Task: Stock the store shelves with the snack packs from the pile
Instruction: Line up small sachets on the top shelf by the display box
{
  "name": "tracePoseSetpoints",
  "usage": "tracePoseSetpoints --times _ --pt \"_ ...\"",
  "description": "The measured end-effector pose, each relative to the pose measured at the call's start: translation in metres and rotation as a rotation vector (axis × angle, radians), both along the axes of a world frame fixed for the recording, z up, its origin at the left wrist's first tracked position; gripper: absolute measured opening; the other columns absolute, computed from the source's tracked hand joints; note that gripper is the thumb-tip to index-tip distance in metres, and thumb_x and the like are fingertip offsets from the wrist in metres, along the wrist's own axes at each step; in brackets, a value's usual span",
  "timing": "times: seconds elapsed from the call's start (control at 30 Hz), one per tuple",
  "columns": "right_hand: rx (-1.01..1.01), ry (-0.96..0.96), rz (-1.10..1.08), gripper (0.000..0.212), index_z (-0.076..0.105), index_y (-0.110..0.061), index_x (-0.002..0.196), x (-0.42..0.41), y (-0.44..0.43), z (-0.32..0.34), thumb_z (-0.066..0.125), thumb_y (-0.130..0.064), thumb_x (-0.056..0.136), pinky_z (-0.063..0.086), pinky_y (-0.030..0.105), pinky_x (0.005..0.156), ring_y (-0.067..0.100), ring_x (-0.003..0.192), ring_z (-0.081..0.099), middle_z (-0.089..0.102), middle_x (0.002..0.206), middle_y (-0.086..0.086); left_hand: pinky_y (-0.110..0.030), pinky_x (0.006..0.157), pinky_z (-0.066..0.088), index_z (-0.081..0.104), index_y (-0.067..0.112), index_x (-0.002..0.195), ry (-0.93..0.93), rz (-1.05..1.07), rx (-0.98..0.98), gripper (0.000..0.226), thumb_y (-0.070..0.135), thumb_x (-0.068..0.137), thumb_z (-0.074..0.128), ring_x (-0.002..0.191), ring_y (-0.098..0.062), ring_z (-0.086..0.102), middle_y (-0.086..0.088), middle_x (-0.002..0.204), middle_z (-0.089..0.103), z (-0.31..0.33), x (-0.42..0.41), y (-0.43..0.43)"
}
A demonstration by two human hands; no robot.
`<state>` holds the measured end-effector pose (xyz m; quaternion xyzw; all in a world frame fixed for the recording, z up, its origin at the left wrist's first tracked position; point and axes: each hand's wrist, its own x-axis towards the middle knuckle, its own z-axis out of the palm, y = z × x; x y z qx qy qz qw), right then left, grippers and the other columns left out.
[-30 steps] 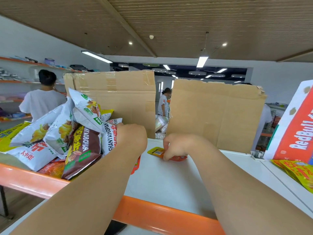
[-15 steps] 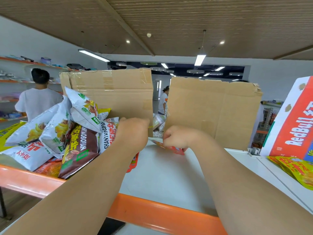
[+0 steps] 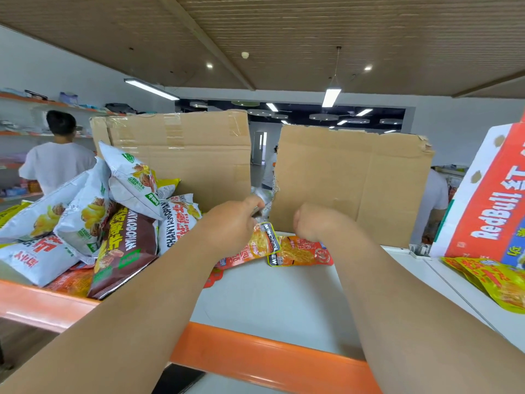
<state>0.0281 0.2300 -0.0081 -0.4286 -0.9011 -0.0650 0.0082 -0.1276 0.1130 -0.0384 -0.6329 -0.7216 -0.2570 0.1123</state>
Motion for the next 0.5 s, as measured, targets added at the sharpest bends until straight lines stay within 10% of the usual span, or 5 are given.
tracePoseSetpoints --times 0.17,0.3,0.5 --pt "-0.096 -0.142 0.036 0.036 0.069 -0.015 0.123 -0.003 -0.005 0.0 0.062 -0.021 0.088 0.055 0.037 0.094 0.027 0.11 0.064 0.068 0.122 0.005 -0.035 0.098 0.048 0.053 0.04 0.136 0.05 0.037 -0.294 0.056 0.061 0.085 0.064 0.118 -0.018 0.057 0.008 0.13 0.061 -0.001 0.004 -0.004" --pt "-0.254 -0.225 0.022 0.035 0.069 -0.016 0.115 -0.006 -0.014 0.004 0.071 -0.032 0.084 0.051 0.029 0.062 0.026 0.088 0.063 0.065 0.095 0.004 -0.032 0.099 0.047 0.054 0.038 0.14 0.062 0.053 -0.472 0.069 0.066 0.078 0.067 0.122 -0.016 0.055 0.009 0.137 0.058 0.001 0.012 -0.005" --pt "-0.349 -0.185 -0.001 0.047 0.057 -0.019 0.138 0.002 -0.026 0.01 0.067 -0.014 0.092 0.048 0.028 0.053 0.017 0.058 0.052 0.053 0.08 0.003 -0.03 0.066 0.05 0.069 0.027 0.086 0.045 0.056 -0.558 0.036 0.051 0.064 0.055 0.084 -0.02 0.064 0.003 0.082 0.068 0.006 0.022 -0.01"
